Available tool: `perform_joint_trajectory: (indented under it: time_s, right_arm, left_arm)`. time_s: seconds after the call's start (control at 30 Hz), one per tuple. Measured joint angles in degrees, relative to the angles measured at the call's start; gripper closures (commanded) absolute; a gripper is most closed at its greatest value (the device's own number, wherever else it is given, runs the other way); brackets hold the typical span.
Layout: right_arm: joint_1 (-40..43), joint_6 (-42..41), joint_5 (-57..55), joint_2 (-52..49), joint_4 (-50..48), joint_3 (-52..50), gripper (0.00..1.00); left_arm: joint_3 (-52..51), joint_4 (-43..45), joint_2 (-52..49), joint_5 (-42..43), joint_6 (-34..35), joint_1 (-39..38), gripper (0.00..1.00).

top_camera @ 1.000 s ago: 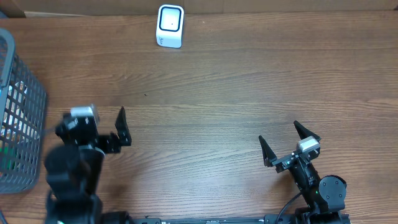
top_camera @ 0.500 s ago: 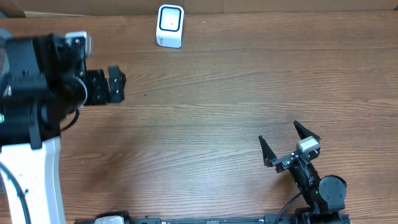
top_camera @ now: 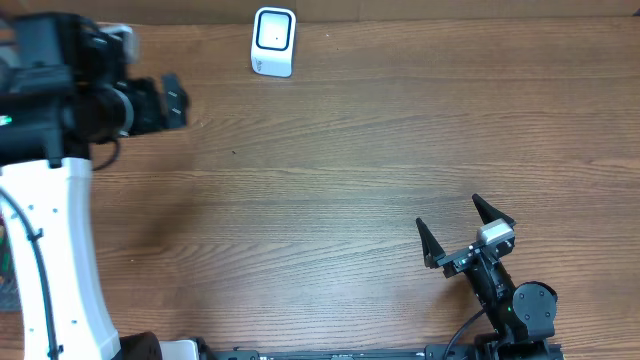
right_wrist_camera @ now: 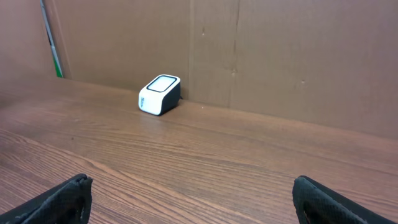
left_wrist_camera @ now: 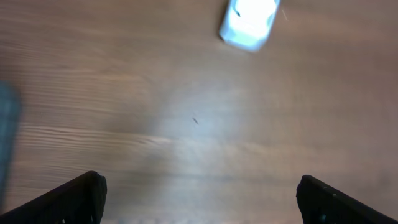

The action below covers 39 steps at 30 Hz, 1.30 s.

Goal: Scan the item barcode
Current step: 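Reach the left gripper into the basket toward the green-lidded jar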

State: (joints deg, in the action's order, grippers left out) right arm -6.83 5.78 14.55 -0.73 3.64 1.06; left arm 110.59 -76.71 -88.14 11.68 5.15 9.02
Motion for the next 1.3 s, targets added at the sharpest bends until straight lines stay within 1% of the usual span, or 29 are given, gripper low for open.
perform_joint_trajectory:
  time_s: [0.1,0.27,0.47,0.57,0.7,0.93,1.1,1.3]
  right_arm:
    - [0.0,0.0,0.0,0.0,0.0,0.0,0.00]
    - [0.0,0.0,0.0,0.0,0.0,0.0,0.00]
    - [0.0,0.0,0.0,0.0,0.0,0.0,0.00]
    - [0.0,0.0,0.0,0.0,0.0,0.0,0.00]
    - [0.0,0.0,0.0,0.0,0.0,0.0,0.00]
    - [0.0,0.0,0.0,0.0,0.0,0.0,0.00]
    - [0.0,0.0,0.0,0.0,0.0,0.0,0.00]
    - [0.0,0.0,0.0,0.0,0.0,0.0,0.00]
  left_arm:
    - [5.5,-0.1,0.0,-0.7,2.5,5.7,0.00]
    - [13.7,0.0,0.2,-2.1,7.1,18.1,0.00]
    - [14.3,-1.4,0.3,-6.7,15.3,33.6,0.00]
    - [11.9,-2.6,-0.2,-7.9,17.8,39.1,0.00]
    - [5.8,-2.6,-2.5,-8.6,19.0,42.2,0.00]
    - [-3.8,-2.1,-10.1,-10.1,19.1,46.2,0.00]
    - [-4.8,-2.2,-11.5,-10.5,19.1,48.5,0.00]
    - [-4.9,-1.9,-11.8,-11.9,19.1,49.2,0.00]
